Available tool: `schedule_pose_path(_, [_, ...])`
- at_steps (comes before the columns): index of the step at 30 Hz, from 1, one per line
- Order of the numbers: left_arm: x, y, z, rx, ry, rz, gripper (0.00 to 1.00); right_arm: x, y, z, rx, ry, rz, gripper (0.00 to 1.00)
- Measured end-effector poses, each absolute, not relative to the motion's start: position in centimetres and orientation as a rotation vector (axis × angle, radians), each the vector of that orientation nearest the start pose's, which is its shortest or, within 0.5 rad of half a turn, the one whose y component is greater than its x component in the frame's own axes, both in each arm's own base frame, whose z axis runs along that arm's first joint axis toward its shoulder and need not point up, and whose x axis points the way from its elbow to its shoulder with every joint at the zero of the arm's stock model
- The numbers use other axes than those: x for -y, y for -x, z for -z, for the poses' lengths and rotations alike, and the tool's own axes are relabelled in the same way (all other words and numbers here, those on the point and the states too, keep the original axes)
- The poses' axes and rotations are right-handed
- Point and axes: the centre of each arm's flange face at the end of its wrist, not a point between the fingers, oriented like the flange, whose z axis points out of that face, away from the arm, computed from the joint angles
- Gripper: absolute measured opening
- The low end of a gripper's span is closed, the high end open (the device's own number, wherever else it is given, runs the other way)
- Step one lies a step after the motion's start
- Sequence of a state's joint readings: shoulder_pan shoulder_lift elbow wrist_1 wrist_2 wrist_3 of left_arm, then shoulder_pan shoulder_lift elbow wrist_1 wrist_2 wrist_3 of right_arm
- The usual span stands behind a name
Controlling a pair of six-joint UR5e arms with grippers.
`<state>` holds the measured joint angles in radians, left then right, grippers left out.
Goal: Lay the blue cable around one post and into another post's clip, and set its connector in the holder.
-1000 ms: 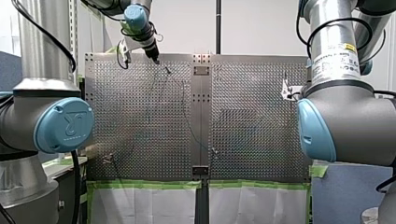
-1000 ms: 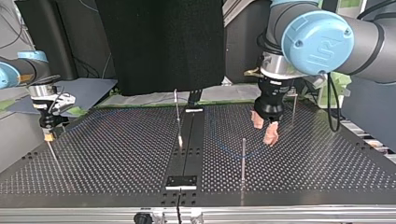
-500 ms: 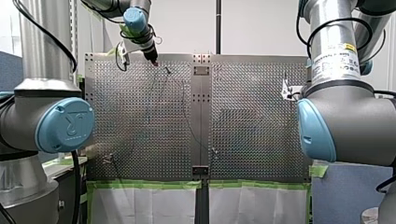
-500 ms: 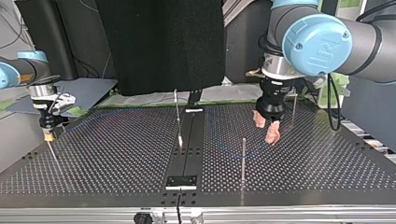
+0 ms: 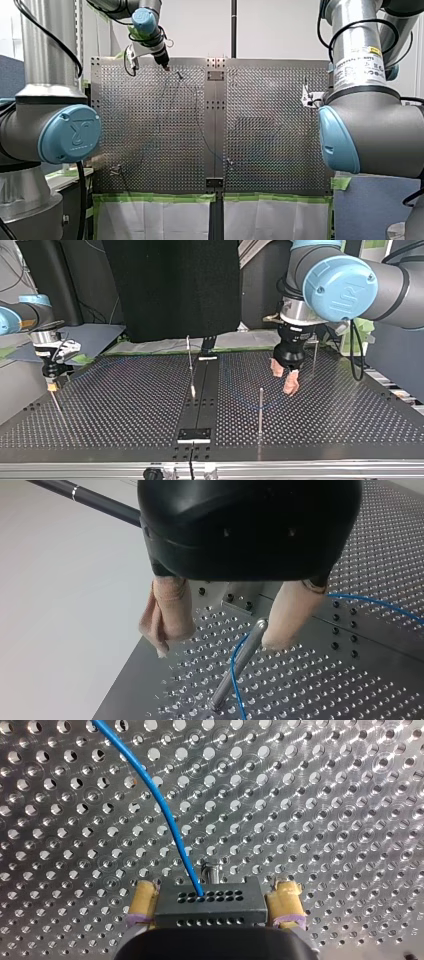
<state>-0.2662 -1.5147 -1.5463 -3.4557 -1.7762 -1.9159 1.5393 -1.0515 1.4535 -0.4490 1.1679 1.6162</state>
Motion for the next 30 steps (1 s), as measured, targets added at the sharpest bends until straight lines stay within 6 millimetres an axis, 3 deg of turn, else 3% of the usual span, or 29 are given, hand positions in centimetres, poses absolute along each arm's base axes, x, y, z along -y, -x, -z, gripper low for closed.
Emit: schedule_pose_path(30, [23.00, -39.16, -49.88, -1.798, 0.184, 0.267, 1.00, 67.31, -15.12, -28.27, 1.007, -1.432, -1.523, 1.00])
